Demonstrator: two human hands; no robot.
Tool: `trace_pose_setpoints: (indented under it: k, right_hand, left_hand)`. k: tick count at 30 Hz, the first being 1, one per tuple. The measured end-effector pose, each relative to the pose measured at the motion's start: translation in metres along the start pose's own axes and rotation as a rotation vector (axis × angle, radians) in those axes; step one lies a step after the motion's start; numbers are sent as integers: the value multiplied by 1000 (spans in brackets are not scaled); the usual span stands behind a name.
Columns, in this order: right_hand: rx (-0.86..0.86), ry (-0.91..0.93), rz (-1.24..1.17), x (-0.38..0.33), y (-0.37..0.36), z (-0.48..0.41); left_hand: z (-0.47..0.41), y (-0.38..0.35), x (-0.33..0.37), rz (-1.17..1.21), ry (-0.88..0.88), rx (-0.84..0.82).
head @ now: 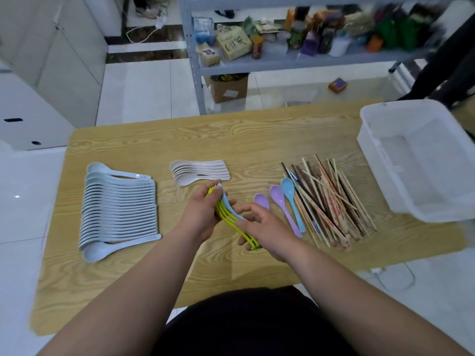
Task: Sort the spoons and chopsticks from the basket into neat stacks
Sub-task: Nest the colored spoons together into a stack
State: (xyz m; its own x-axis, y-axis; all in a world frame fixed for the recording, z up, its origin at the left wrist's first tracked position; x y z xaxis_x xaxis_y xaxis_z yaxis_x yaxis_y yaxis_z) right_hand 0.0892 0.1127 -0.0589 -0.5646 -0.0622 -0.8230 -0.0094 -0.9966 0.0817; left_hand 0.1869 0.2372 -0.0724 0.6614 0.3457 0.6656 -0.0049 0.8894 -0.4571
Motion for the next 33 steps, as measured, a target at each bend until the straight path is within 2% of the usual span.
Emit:
trace_pose_setpoints:
  k: [7,11,13,15,17,23,28,33]
  right_hand:
    - [-23,19,-19,15,6,0]
    - [-61,-14,111,21,22,-7]
    - [80,-42,259,30,50,-16]
    - [275,-21,554,42,88,-26]
    - [360,-47,836,56,122,-37]
    - [259,-154,1153,90,156,-71]
    - [238,-148,1246,89,149,-82]
    - [370,-165,977,66,161,-64]
  left_hand:
    - [1,-21,-18,155,70,16]
    - [-4,-20,-25,140,60,73]
    - [-8,-19,-28,111,70,100]
    - [-11,-18,-34,110,94,114]
    - [-15,-18,-41,120,113,130]
    - [-16,-26,-61,150,144,166]
    - [-16,-35,-64,156,152,157]
    - [-13,-38,-55,158,145,111]
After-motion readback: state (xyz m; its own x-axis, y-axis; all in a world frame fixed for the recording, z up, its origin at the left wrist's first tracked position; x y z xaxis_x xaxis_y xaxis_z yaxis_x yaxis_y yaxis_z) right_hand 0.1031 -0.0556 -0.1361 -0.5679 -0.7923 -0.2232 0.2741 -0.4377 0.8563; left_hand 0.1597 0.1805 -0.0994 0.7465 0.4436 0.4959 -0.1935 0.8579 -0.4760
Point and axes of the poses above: each hand's wrist, its own z-axis away from the middle knuckle, its own y-axis out of the back of the hand, x = y × z, the point moved 4 cm from there along -z, towards the middle knuckle, and after that the axes turned 12 degrees about z, right-handed, at the moved point
